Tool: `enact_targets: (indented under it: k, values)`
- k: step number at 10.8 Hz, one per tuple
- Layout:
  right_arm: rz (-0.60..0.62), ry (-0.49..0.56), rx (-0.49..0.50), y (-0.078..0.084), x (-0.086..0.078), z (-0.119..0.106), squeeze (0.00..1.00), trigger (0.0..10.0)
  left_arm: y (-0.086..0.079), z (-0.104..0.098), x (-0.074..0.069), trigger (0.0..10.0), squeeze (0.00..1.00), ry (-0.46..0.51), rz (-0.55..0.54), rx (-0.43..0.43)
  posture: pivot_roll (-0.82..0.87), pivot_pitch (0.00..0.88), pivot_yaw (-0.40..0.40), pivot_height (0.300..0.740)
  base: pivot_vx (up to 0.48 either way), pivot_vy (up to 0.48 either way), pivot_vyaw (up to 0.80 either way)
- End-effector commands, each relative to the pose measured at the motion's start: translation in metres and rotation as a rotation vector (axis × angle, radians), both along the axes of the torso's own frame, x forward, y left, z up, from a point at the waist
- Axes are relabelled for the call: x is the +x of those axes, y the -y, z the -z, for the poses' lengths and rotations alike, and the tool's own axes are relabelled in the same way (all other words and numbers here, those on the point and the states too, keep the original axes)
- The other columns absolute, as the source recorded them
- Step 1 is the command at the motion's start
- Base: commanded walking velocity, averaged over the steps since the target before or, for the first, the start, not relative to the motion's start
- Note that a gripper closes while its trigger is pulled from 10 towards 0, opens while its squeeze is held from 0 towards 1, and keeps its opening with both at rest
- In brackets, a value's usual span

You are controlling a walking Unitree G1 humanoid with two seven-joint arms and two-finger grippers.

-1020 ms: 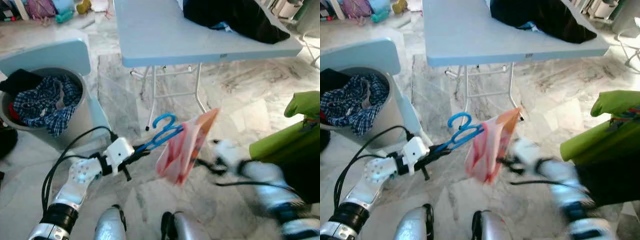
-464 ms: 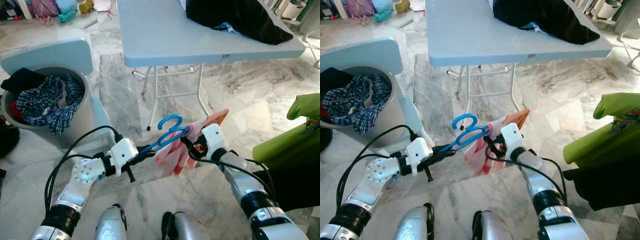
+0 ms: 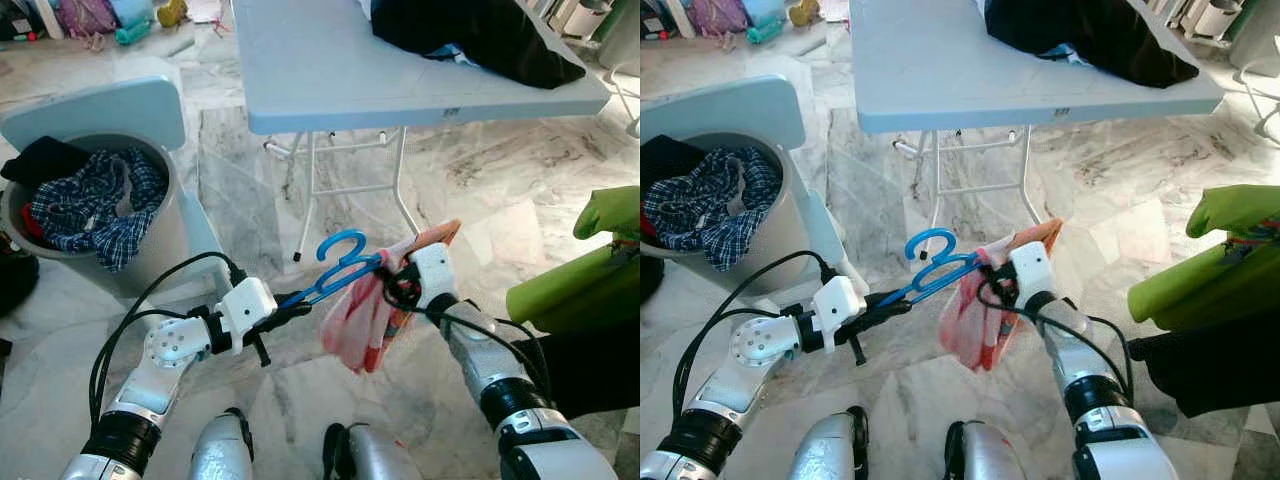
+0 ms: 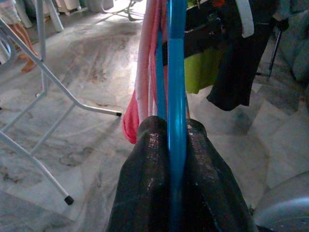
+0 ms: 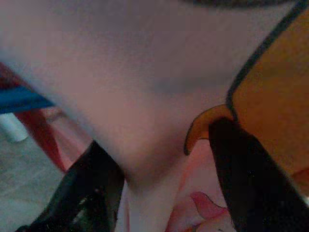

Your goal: Hang hanger

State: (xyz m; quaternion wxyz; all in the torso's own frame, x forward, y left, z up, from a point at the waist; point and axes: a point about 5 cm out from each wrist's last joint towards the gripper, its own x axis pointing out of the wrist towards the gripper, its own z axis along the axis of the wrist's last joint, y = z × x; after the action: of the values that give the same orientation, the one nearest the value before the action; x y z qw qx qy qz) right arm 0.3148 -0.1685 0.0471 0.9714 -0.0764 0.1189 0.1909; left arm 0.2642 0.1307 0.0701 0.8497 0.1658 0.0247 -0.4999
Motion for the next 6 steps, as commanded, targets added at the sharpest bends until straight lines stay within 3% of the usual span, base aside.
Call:
enact_targets:
  k: [1,6]
  values:
    - [0.028,-0.007,0.0,0.0068,0.0001,0.001,0.0,0.0,0.0051,-0.0037,-0.0019,0.0,0.0,0.018,0.028,-0.002,0.04,0.166,-0.063,0.74,0.0,0.0,0.0]
    - [0.043,-0.004,0.001,0.0101,0.0011,0.0004,0.0,0.0,0.0044,-0.0033,-0.0028,0.0,0.0,0.014,0.023,-0.002,0.04,0.168,-0.066,0.74,0.0,0.0,0.0]
